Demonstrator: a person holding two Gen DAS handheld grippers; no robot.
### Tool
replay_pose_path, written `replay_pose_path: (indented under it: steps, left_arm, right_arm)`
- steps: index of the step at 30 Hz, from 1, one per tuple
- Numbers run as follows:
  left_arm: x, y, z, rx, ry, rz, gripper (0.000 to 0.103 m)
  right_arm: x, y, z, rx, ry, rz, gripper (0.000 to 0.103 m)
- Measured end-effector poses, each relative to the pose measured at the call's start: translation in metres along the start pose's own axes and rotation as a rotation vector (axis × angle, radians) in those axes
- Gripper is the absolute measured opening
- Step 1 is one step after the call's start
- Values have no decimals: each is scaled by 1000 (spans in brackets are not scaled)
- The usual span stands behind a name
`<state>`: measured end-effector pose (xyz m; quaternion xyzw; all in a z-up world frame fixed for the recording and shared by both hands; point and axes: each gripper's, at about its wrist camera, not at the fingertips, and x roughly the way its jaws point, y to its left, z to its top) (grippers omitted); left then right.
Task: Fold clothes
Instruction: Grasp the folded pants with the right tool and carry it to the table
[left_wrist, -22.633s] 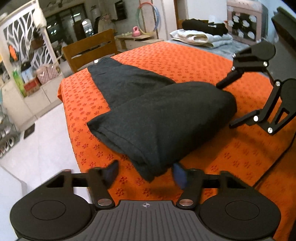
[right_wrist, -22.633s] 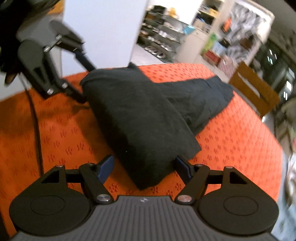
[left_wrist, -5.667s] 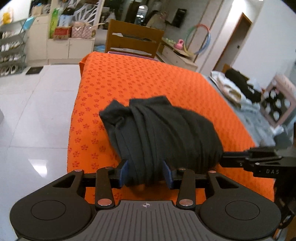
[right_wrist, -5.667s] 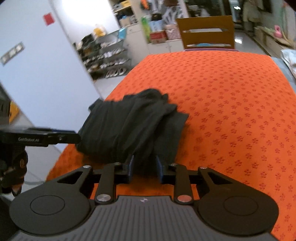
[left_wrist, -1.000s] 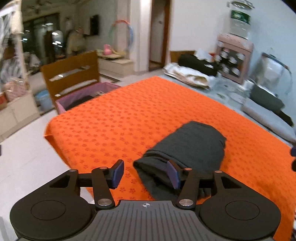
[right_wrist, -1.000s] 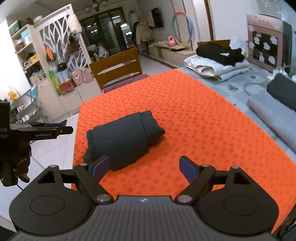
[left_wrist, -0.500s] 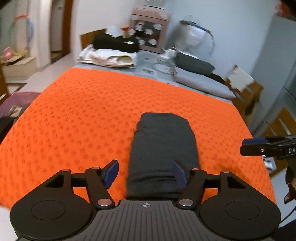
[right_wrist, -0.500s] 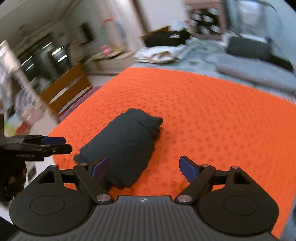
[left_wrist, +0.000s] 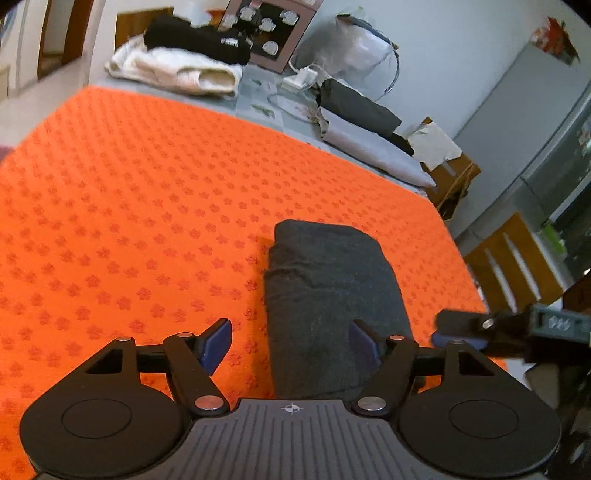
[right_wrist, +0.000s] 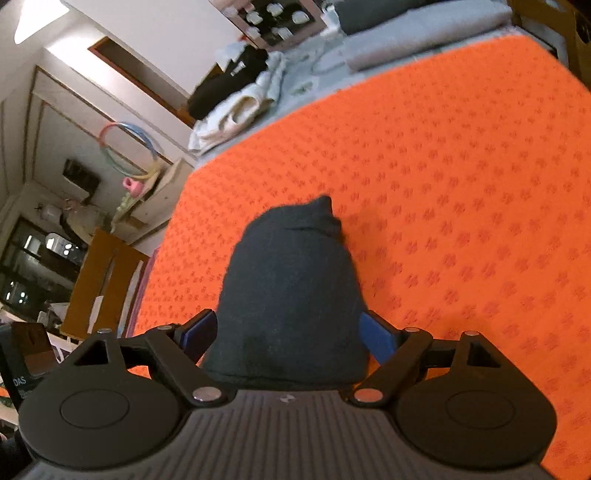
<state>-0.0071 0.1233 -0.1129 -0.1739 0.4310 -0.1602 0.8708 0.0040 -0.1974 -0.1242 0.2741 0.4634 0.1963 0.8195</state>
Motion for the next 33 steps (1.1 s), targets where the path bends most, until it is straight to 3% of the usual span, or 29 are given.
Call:
replay_pose_path:
  steps: [3, 7, 14, 17, 22, 23, 26, 29, 33]
  left_arm:
    - [11, 8, -1, -48, 21, -24, 69]
    - [18, 12, -8, -75, 35, -27, 43]
    - [19, 23, -18, -149, 32, -32, 42]
    - [21, 26, -20, -171, 39, -37, 42]
    - [24, 29, -21, -204, 56, -73, 41]
    - [24, 28, -21, -201, 58, -76, 41]
    - [24, 24, -19, -196, 60, -90, 40]
    - [16, 13, -14, -156, 41, -108, 45]
    - [-8, -11, -5, -46, -23, -114, 68]
  right_arm:
    - [19, -3, -3, 45, 9, -15, 89]
    - [37, -6, -5, 62, 14, 1, 89]
    - [56, -2, -10, 37, -9, 36, 97]
    - [61, 3, -8, 43, 19, 125, 90]
    - [72, 4, -7, 29, 21, 133, 88]
    - [74, 1, -6, 43, 22, 140, 82]
    - [78, -8, -3, 83, 34, 162, 44]
    - [71, -12, 2, 121, 30, 193, 35]
    - [49, -13, 12, 135, -1, 216, 32]
